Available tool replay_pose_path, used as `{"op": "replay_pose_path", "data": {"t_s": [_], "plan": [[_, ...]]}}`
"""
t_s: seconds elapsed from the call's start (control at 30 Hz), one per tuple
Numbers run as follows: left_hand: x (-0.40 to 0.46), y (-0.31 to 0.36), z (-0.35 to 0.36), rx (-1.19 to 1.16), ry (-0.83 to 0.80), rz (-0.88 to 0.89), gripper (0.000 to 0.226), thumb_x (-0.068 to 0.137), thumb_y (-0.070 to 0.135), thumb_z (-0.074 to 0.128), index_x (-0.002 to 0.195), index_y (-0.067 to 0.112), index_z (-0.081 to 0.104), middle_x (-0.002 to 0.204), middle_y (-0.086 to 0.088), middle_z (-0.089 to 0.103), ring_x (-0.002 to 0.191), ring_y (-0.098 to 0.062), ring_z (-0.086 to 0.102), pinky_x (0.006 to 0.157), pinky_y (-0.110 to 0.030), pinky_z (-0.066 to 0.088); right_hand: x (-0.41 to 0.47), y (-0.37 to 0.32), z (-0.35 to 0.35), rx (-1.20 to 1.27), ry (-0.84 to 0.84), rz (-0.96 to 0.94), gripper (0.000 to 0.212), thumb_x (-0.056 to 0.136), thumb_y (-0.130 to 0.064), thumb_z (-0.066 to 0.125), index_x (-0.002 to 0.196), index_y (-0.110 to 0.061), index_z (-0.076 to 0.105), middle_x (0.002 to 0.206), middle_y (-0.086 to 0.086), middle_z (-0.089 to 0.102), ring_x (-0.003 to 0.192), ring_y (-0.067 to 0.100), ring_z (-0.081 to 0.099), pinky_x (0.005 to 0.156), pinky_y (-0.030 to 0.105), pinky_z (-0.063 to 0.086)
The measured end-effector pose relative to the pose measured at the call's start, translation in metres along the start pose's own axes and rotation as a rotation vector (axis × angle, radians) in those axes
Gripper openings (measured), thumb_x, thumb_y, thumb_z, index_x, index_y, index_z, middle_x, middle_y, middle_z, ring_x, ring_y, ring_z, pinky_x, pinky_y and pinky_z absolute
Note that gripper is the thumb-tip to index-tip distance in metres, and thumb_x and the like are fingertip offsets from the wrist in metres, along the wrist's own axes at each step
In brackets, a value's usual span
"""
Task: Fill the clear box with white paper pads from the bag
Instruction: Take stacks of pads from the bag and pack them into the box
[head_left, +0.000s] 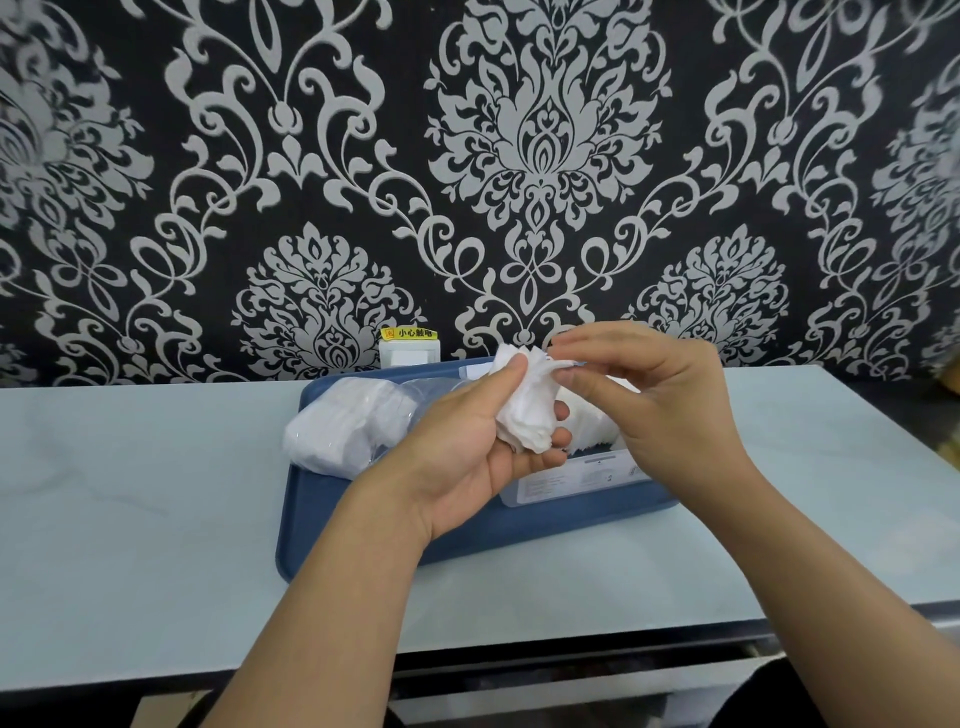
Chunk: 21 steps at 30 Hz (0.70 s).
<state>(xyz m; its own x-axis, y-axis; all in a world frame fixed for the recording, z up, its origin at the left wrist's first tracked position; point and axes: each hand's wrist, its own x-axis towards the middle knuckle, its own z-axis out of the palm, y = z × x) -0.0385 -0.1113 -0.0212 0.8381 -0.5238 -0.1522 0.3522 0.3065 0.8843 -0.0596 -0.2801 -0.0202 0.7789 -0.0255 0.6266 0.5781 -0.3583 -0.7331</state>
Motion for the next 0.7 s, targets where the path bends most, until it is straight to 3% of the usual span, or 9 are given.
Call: {"op": "replay_pose_path", "data": {"t_s": [0.13, 0.3, 0.47, 0.57, 0.7], "plan": [[-0.0012, 0.001, 0.0007, -0.045, -0.015, -0.012, 0.046, 0.104, 0.04, 0.045, 0.122, 0.001, 0.062, 0.088, -0.013, 0.066, 0.07, -0.022, 0.064, 0.062, -0.03, 0.057, 0.0012, -0.0003, -0.0015, 0.011, -0.007, 0.011, 0.023, 0.084, 0.003, 0.074, 0.095, -0.017, 0.078, 0.094, -0.005, 0.077, 0.094, 0.011, 0.072, 0.083, 0.023, 0.056], [-0.0006, 0.0011, -0.0003, -0.072, 0.007, -0.023, 0.05, 0.103, 0.041, 0.045, 0.124, -0.002, 0.061, 0.088, -0.015, 0.068, 0.072, -0.024, 0.067, 0.061, -0.031, 0.059, 0.0033, 0.0006, -0.0046, 0.041, -0.011, 0.046, 0.018, 0.09, 0.003, 0.068, 0.095, -0.014, 0.071, 0.089, 0.0, 0.075, 0.086, 0.011, 0.072, 0.08, 0.022, 0.055], [-0.0038, 0.0035, -0.0024, -0.039, -0.039, -0.091, 0.047, 0.104, 0.043, 0.041, 0.123, 0.007, 0.064, 0.093, -0.016, 0.072, 0.072, -0.025, 0.069, 0.057, -0.03, 0.06, 0.0045, -0.0011, -0.0095, 0.171, -0.12, 0.126, 0.012, 0.091, 0.006, 0.063, 0.101, 0.002, 0.068, 0.094, 0.021, 0.071, 0.086, 0.019, 0.067, 0.08, 0.028, 0.056], [-0.0066, 0.004, -0.0025, 0.014, -0.087, -0.15, 0.048, 0.103, 0.045, 0.042, 0.126, 0.008, 0.063, 0.095, -0.018, 0.071, 0.072, -0.026, 0.071, 0.052, -0.03, 0.059, 0.0046, 0.0011, -0.0073, 0.083, -0.224, 0.131, 0.014, 0.092, 0.004, 0.063, 0.098, -0.006, 0.072, 0.091, 0.014, 0.072, 0.083, 0.02, 0.066, 0.077, 0.03, 0.054], [-0.0066, 0.0034, -0.0015, 0.02, -0.134, -0.162, 0.049, 0.103, 0.046, 0.042, 0.13, 0.01, 0.062, 0.097, -0.02, 0.068, 0.072, -0.027, 0.071, 0.051, -0.029, 0.059, 0.0039, 0.0037, -0.001, 0.018, -0.18, 0.116, 0.019, 0.091, 0.003, 0.066, 0.096, -0.013, 0.075, 0.089, 0.005, 0.074, 0.082, 0.021, 0.068, 0.075, 0.03, 0.056]]}}
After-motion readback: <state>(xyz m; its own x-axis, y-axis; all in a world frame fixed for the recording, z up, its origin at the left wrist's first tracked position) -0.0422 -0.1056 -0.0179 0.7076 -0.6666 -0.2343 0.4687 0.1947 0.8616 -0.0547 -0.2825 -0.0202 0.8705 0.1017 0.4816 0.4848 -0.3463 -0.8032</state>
